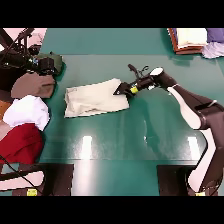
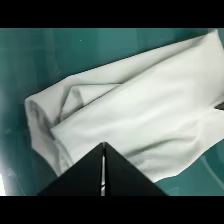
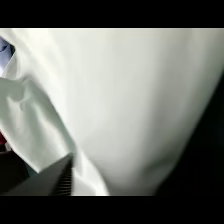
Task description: Fold the shirts.
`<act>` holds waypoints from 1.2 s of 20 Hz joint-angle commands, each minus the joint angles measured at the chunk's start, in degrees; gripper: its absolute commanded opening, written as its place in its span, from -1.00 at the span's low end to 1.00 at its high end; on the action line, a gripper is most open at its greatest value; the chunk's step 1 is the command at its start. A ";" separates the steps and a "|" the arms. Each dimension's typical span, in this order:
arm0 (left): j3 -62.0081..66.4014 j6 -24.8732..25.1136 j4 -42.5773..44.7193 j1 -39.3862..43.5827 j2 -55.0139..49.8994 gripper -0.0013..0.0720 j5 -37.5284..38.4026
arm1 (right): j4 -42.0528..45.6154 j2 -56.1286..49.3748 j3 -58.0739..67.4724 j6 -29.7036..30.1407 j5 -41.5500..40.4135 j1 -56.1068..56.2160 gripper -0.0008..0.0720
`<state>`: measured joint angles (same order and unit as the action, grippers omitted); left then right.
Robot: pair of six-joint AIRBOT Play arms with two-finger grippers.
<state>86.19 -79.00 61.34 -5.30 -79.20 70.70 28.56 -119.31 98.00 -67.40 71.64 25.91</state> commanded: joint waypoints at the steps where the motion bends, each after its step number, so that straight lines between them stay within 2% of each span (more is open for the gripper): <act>1: -0.02 -0.02 -0.09 -0.02 0.04 -0.90 0.04 | -3.37 -4.13 6.21 -0.26 -0.09 2.23 -0.28; 2: -0.02 -0.04 -0.31 -0.02 0.02 -0.90 0.13 | -3.21 -4.31 7.19 -0.24 -0.02 2.23 -0.79; 3: -0.02 -0.04 -0.48 -0.02 0.04 -0.90 0.35 | -2.91 -4.22 7.98 -0.20 0.09 2.12 -0.93; 6: -0.02 0.13 -0.26 0.37 0.20 -0.90 1.97 | -2.62 -1.86 9.97 -0.22 2.38 -1.18 -0.95; 9: 0.00 1.81 -0.22 4.09 0.44 -0.90 2.10 | 5.70 5.46 8.39 -2.62 2.01 -7.78 -0.94; 13: 0.00 2.97 -0.22 11.08 0.39 -0.90 -0.85 | 16.00 19.87 -2.97 -4.26 1.03 -21.94 -0.94; 16: 0.00 2.97 -0.26 14.78 0.37 -0.90 -3.87 | 19.85 28.94 -12.41 -4.59 -0.22 -35.08 -0.94; 20: 0.00 2.91 -0.35 16.72 0.37 -0.90 -5.88 | 20.15 38.45 -25.68 -8.57 -9.27 -52.87 -0.94; 24: 0.00 2.86 -0.33 16.98 0.28 -0.90 -6.01 | 20.35 46.62 -38.99 -10.95 -19.37 -66.07 -0.94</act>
<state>86.19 -76.14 61.01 11.14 -78.87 65.43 48.07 -78.52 67.92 -75.99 60.14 -30.55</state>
